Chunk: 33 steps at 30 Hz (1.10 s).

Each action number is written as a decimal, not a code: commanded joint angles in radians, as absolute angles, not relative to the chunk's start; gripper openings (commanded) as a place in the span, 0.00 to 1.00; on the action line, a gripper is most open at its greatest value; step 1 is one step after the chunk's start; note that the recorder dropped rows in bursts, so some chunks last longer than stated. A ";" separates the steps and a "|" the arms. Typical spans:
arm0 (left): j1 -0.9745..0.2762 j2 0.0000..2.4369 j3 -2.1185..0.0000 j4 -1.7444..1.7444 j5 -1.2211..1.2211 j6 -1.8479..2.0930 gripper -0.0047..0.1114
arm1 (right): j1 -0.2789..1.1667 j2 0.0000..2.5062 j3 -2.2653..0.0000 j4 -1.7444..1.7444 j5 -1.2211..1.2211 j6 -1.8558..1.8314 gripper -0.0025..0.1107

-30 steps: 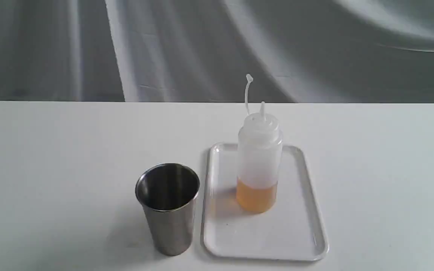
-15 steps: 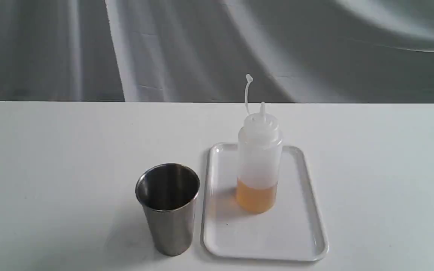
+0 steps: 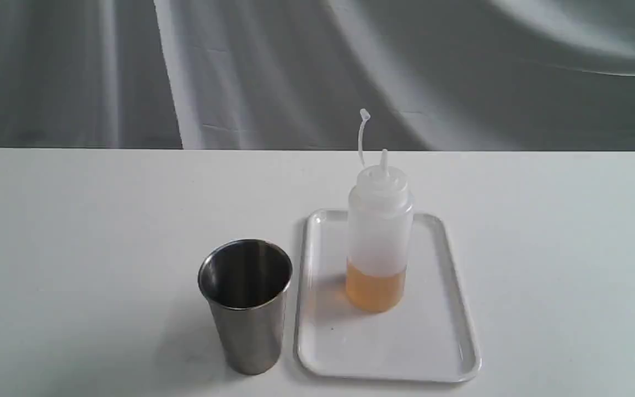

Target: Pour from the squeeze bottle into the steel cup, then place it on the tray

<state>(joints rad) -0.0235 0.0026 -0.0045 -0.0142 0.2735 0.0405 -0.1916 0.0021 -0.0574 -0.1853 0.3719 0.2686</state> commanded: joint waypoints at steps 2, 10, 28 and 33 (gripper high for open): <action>-0.022 0.000 0.000 -0.015 0.266 0.034 0.04 | -0.199 0.000 -0.008 -0.196 0.332 0.262 0.02; -0.022 0.000 0.000 -0.015 0.266 0.037 0.04 | -0.199 0.000 0.000 -0.187 0.302 0.262 0.02; -0.022 0.000 0.000 -0.015 0.266 0.034 0.04 | -0.201 0.000 0.000 -0.198 0.327 0.163 0.02; -0.022 0.000 0.000 -0.015 0.266 0.037 0.04 | -0.201 0.000 0.000 -0.191 0.330 0.146 0.02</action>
